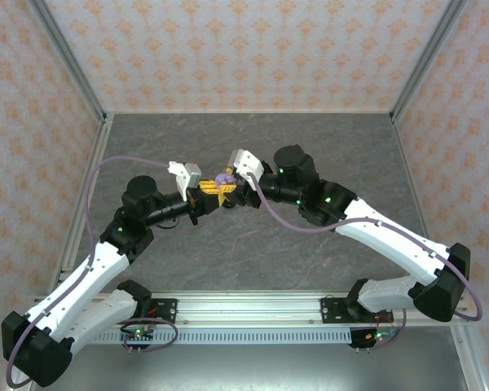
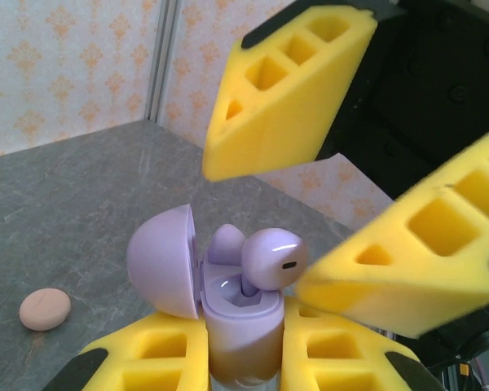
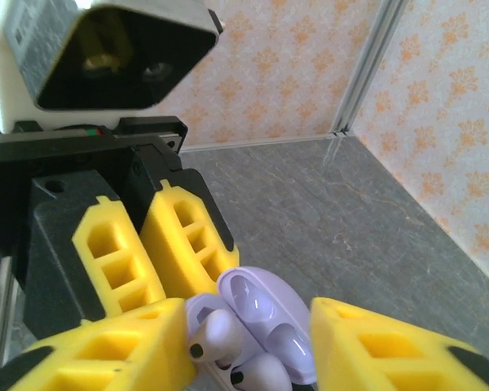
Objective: Insert the wireless bluetooth earbuds into the charging case
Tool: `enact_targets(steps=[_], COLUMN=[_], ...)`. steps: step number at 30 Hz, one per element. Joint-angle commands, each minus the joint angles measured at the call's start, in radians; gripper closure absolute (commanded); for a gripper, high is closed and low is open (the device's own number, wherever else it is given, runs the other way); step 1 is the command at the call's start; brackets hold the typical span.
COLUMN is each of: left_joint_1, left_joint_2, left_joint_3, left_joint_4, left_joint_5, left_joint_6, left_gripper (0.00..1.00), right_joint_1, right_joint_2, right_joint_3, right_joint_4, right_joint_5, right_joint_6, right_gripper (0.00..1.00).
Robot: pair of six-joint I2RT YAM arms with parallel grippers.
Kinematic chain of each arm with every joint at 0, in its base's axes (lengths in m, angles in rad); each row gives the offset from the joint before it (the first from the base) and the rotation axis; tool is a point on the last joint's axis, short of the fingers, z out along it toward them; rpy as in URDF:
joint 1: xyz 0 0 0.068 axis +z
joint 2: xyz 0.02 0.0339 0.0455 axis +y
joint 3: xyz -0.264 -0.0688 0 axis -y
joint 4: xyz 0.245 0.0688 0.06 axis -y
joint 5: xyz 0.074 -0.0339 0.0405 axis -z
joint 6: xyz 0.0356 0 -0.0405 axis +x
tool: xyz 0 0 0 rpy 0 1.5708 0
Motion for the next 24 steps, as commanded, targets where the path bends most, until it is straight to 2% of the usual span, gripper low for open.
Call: enact_targets(steps=[1,5,10,17,19,22,24], left_joint_1=[-0.006,-0.005,-0.006,-0.006,-0.006,-0.006,-0.006], left_joint_2=[-0.018,-0.018,-0.02,-0.032,-0.035,-0.039,-0.038], left_joint_3=[0.006,-0.002,-0.007,-0.008,-0.007,-0.004,0.001], left_joint_4=[0.063,0.065,0.063,0.061,0.063,0.063,0.064], left_joint_5=[-0.007,-0.015,-0.017,-0.018,-0.015,-0.01,-0.005], left_joint_6=[-0.011,-0.008,-0.004,0.001,0.0,-0.001,-0.002], left_gripper=[1.0,1.0,1.0,1.0,1.0,1.0,1.0], right_joint_1=[-0.023,-0.07,-0.132,-0.14,-0.144,-0.176,-0.194], right_joint_2=[-0.015,-0.028,-0.037,0.001,0.005,0.008,0.017], right_joint_3=[0.071,0.1,0.087,0.083,0.074,0.056,0.046], right_joint_4=[-0.015,-0.001,-0.004,-0.116,-0.119,-0.087,-0.069], right_joint_5=[-0.068,-0.131,-0.151,-0.08,-0.069,-0.209,-0.306], right_joint_6=[0.081,0.201,0.314,0.316,0.344,0.428,0.479], right_gripper=[0.5,0.38,0.26,0.27,0.24,0.13,0.11])
